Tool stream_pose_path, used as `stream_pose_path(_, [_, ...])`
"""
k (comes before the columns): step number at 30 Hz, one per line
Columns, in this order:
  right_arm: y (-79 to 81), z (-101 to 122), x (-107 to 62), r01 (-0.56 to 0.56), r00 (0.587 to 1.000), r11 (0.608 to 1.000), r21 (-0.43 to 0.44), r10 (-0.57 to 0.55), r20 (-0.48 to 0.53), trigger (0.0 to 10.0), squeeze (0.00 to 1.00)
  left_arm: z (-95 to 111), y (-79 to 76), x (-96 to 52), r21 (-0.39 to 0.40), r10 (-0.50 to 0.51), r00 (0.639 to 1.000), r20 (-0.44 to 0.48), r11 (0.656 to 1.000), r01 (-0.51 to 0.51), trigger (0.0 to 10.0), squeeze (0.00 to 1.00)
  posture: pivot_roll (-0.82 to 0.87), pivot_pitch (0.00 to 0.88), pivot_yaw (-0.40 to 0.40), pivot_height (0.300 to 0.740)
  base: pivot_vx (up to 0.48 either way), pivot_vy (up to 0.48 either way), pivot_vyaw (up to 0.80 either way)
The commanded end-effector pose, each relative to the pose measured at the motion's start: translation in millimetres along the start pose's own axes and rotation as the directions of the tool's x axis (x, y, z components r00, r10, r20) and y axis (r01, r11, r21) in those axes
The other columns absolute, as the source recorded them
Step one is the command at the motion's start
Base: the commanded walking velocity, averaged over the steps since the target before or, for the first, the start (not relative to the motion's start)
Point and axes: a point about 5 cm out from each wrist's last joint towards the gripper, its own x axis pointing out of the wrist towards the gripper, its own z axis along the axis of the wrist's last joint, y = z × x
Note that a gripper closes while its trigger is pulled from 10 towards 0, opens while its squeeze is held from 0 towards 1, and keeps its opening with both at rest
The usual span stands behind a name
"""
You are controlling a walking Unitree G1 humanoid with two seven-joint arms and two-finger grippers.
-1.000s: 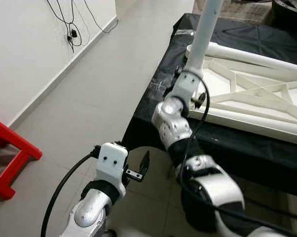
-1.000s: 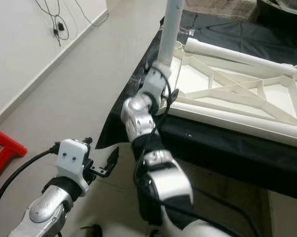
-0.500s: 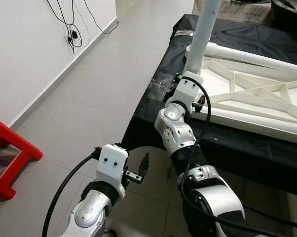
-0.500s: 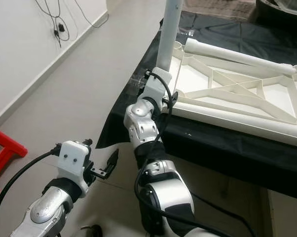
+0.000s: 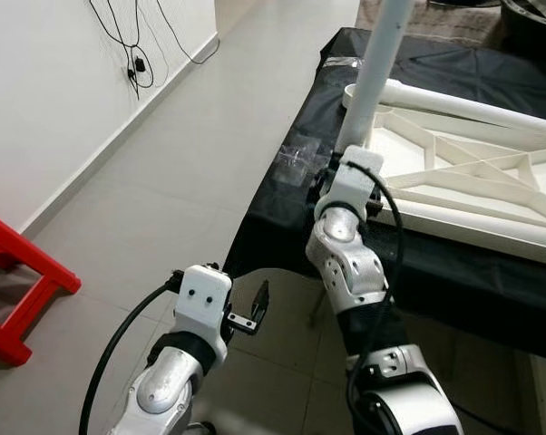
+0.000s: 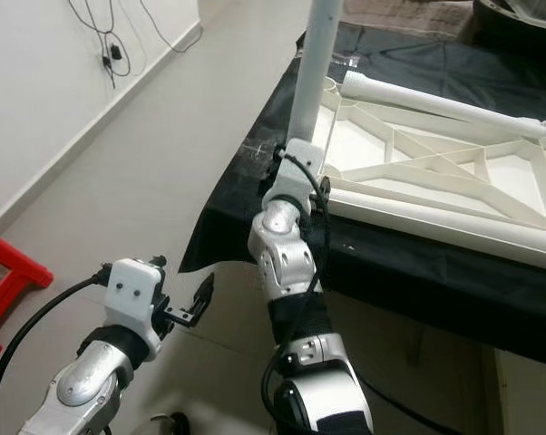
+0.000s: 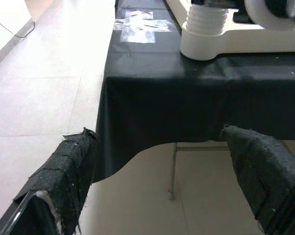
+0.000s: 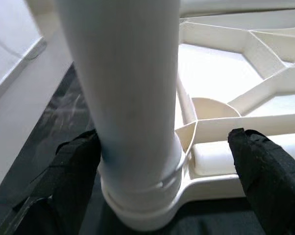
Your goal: Building children table
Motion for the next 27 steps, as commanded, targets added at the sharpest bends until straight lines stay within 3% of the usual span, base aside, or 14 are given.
stream_pose_path(1, [4.2, -24.1, -13.2, -0.049, 0.994, 0.999, 0.013, 0.05, -0.093, 10.0, 0.0, -6.4, 0.9, -1.1, 0.002, 0.005, 1.0, -0.026, 1.0, -0.005, 10.0, 0.0, 0.16, 0.175, -0.015, 0.74, 0.0, 0.0, 0.0])
stream_pose_path(10, [-10.9, -31.5, -26.0, -0.144, 0.983, 0.989, -0.037, 0.139, -0.117, 10.0, 0.0, -8.2, 1.6, -0.7, 0.003, 0.007, 1.0, -0.026, 1.0, -0.007, 10.0, 0.0, 0.15, 0.163, -0.015, 0.74, 0.0, 0.0, 0.0])
stream_pose_path(14, [-35.5, -40.8, -43.9, -0.237, 0.964, 0.967, -0.095, 0.222, -0.146, 10.0, 0.0, -10.5, 3.6, -0.9, 0.003, 0.011, 1.0, -0.028, 1.0, -0.011, 10.0, 0.0, 0.14, 0.149, -0.012, 0.74, 0.0, 0.0, 0.0])
stream_pose_path(16, [-37.0, -44.4, -59.2, -0.403, 0.909, 0.911, -0.081, 0.389, -0.15, 10.0, 0.0, -12.3, 5.3, -0.8, 0.001, 0.019, 0.999, -0.031, 1.0, -0.019, 10.0, 0.0, 0.13, 0.142, -0.01, 0.74, 0.0, 0.0, 0.0])
stream_pose_path(17, [-49.3, -48.0, -70.1, -0.503, 0.863, 0.856, -0.116, 0.491, -0.12, 10.0, 0.0, -13.0, 8.4, -1.0, -0.004, 0.029, 0.999, -0.034, 1.0, -0.03, 10.0, 0.0, 0.13, 0.122, -0.008, 0.74, 0.0, 0.0, 0.0])
stream_pose_path(18, [-52.8, -48.9, -71.8, -0.515, 0.857, 0.847, -0.129, 0.503, -0.113, 10.0, 0.0, -13.1, 9.2, -1.0, -0.005, 0.032, 0.999, -0.034, 0.999, -0.032, 10.0, 0.0, 0.13, 0.122, -0.008, 0.74, 0.0, 0.0, 0.0])
stream_pose_path(19, [-52.8, -48.9, -71.8, -0.515, 0.857, 0.847, -0.129, 0.503, -0.113, 10.0, 0.0, -13.1, 9.2, -1.0, -0.005, 0.032, 0.999, -0.034, 0.999, -0.032, 10.0, 0.0, 0.13, 0.122, -0.008, 0.74, 0.0, 0.0, 0.0])
stream_pose_path(21, [-74.5, -56.2, -77.3, -0.5, 0.864, 0.859, -0.11, 0.486, -0.129, 10.0, 0.0, -15.4, 13.7, -4.3, -0.009, 0.043, 0.998, -0.047, 0.999, -0.044, 10.0, 0.0, 0.13, 0.104, -0.007, 0.74, 0.0, 0.0, 0.0])
stream_pose_path(24, [-87.8, -66.3, -86.7, -0.49, 0.869, 0.865, -0.104, 0.476, -0.138, 10.0, 0.0, -22.7, 18.4, -11.6, -0.023, 0.077, 0.993, -0.089, 0.997, -0.079, 10.0, 0.0, 0.12, 0.059, -0.006, 0.74, 0.0, 0.0, 0.0])
stream_pose_path(27, [-90.4, -70.1, -90.9, -0.489, 0.869, 0.866, -0.102, 0.472, -0.149, 10.0, 0.0, -26.6, 19.9, -14.1, -0.031, 0.093, 0.99, -0.109, 0.995, -0.097, 10.0, 0.0, 0.12, 0.056, -0.005, 0.74, 0.0, 0.0, 0.0])
